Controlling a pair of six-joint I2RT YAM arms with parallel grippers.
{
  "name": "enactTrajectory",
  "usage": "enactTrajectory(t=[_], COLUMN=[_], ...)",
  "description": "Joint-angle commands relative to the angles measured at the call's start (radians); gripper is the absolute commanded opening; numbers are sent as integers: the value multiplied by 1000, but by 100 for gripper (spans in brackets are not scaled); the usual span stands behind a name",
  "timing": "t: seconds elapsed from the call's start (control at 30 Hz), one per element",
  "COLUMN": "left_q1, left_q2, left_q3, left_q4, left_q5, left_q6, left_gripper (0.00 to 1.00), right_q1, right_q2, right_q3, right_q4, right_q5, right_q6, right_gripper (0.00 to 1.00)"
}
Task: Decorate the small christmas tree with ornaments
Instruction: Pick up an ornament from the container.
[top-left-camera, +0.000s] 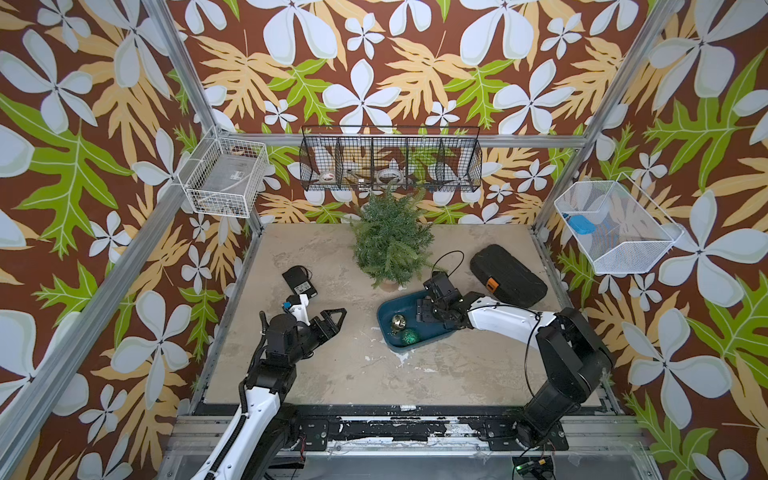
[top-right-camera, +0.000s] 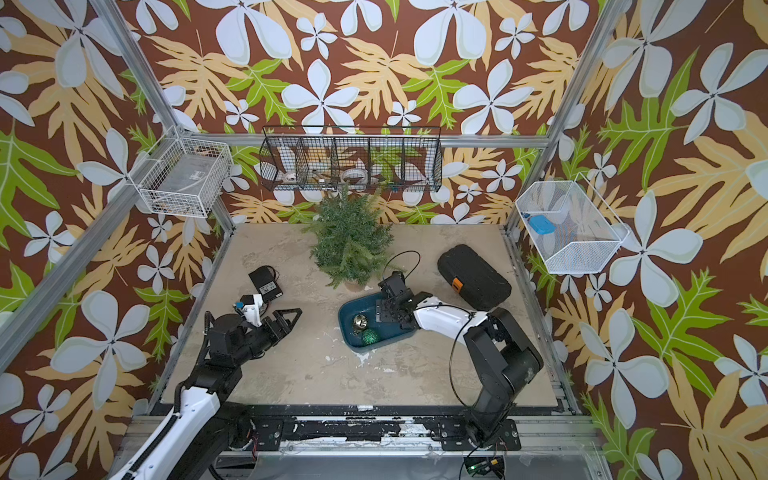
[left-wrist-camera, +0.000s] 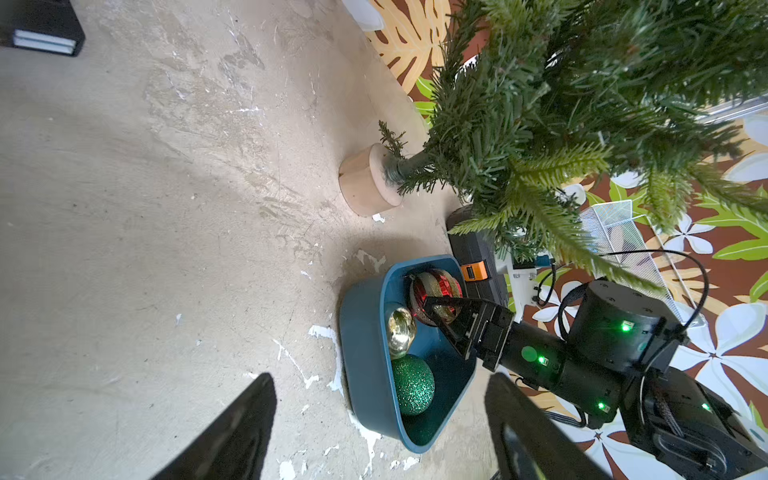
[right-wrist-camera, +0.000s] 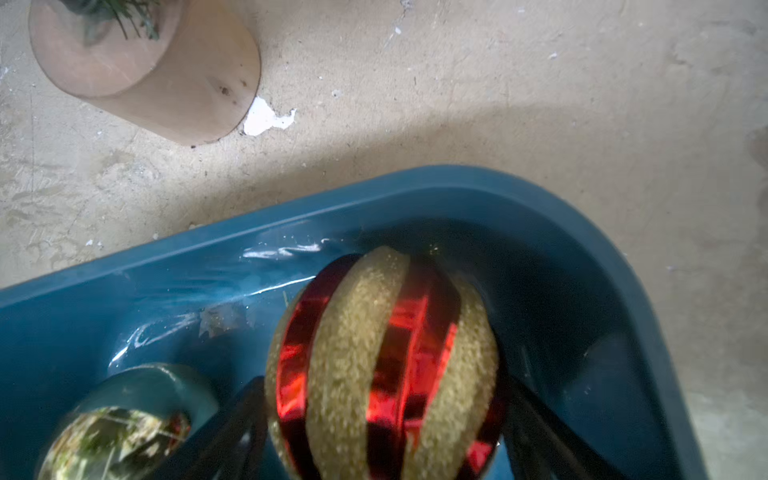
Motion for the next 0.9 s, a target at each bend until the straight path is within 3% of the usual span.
enactTrajectory(t=[0.0, 0.17, 0.37, 0.53, 0.87], left_q1=[-1, 0, -1, -1, -1], left_q2=[-2, -4, -7, -13, 6], left_q3=[0, 0, -2, -1, 100], left_q4=[7, 6, 6, 6, 3], left_q5=[12, 16, 18, 22, 60], left_q6=[-17, -17, -19, -20, -3], left_gripper=[81, 81, 81, 81, 82], right_q1=[0, 0, 0, 0, 0], right_q2=[9, 27, 11, -36, -348], right_q3=[6, 10, -3, -23, -53], right_q4=[21, 25, 43, 48, -21], right_q5=[9, 8, 2, -8, -179], right_q6=[1, -2, -4, -10, -90], right_gripper=[83, 86, 76, 75, 74])
